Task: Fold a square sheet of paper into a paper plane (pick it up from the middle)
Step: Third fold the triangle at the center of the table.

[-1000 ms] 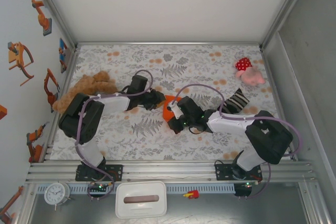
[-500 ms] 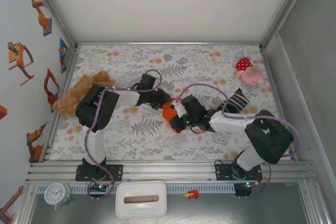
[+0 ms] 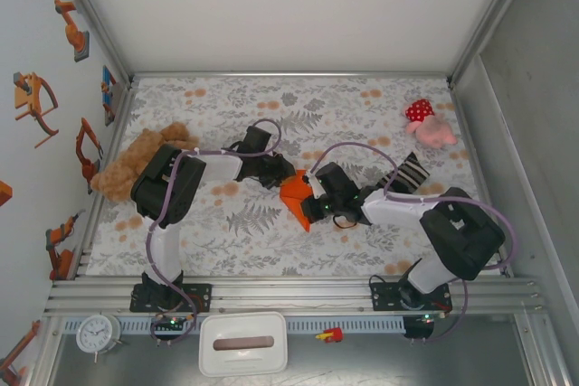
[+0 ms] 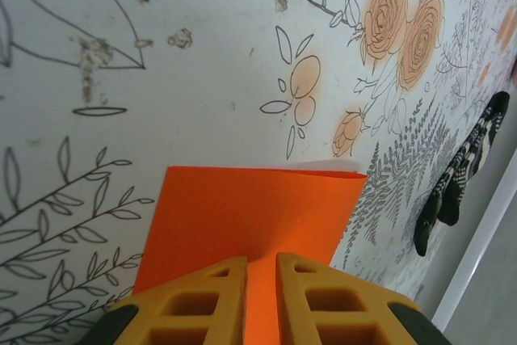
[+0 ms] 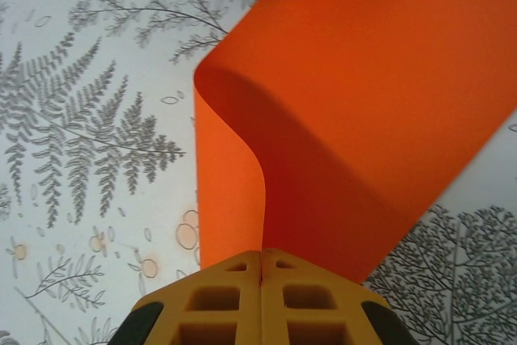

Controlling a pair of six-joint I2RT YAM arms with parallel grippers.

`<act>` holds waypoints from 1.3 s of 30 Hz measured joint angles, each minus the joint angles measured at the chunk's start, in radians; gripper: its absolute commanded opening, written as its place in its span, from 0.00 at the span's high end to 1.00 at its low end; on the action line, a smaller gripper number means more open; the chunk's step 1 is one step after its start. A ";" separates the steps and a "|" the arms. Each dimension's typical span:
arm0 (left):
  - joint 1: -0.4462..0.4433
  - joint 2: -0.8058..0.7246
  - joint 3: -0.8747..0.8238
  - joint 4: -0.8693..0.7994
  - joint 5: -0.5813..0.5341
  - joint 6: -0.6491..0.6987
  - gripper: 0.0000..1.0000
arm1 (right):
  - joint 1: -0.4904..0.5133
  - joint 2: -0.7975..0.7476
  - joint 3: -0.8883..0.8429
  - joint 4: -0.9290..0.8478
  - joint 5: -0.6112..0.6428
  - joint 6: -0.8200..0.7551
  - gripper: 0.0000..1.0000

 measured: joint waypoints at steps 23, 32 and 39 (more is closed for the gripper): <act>0.000 0.009 0.033 -0.065 0.001 0.045 0.83 | -0.006 0.070 0.058 -0.047 0.024 0.010 1.00; 0.000 0.009 0.035 -0.070 0.002 0.049 0.83 | -0.006 0.085 0.064 -0.054 0.024 0.010 1.00; 0.000 0.010 0.037 -0.075 0.002 0.052 0.83 | -0.006 0.093 0.069 -0.055 0.021 0.010 1.00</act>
